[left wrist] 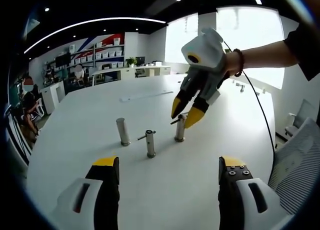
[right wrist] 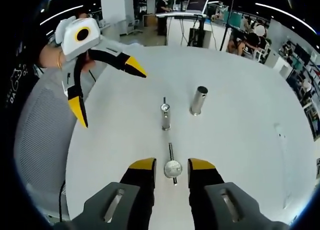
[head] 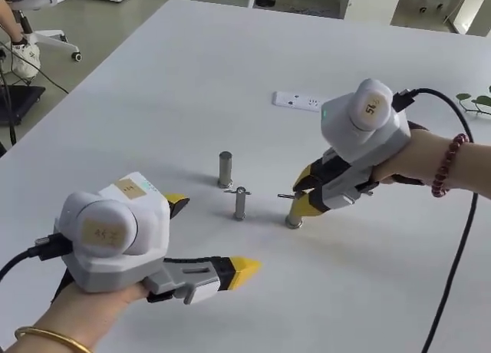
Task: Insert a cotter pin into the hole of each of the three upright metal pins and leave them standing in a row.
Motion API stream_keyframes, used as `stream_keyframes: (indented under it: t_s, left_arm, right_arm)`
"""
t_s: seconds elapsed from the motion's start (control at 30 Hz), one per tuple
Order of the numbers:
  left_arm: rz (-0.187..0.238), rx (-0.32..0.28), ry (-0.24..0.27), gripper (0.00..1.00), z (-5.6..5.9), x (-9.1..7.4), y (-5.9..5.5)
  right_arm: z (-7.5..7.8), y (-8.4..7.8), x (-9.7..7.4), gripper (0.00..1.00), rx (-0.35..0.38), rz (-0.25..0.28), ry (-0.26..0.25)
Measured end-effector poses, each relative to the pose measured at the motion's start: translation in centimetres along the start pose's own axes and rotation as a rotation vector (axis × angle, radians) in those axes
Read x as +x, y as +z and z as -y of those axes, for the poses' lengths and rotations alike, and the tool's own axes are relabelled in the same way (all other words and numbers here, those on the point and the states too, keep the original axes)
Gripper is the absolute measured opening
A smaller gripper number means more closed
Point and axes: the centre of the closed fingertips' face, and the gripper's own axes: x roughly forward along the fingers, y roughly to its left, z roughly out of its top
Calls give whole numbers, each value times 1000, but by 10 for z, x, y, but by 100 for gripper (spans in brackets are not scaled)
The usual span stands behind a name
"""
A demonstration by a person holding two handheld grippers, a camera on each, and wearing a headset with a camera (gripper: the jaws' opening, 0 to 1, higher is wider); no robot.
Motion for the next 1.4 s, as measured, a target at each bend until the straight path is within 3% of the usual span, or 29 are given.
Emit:
stream_keyframes:
  t_s: [0.17,0.37,0.63,0.93,1.23,1.4]
  left_arm:
    - [6,-2,3,83,0,-1,2]
    - [5,6,10,83,-1,-2,2]
    - [1,7,16,82,-2,-3,2]
    - [-1,2,18,82,-3,-3,1]
    - [9,-14,27,81,-6,-4,2]
    - [10,-17,27,80,-7,-3,2]
  right_arm:
    - [-1,18,2,26,142,98,-4]
    - [16,32,12,26,296,197,-42]
    - [30,51,22,27,353,268,-96]
    - [48,71,46,27,390,321,-159]
    - [62,86,70,22,350,339,-212]
    - [71,82,78,21,349,313,-259]
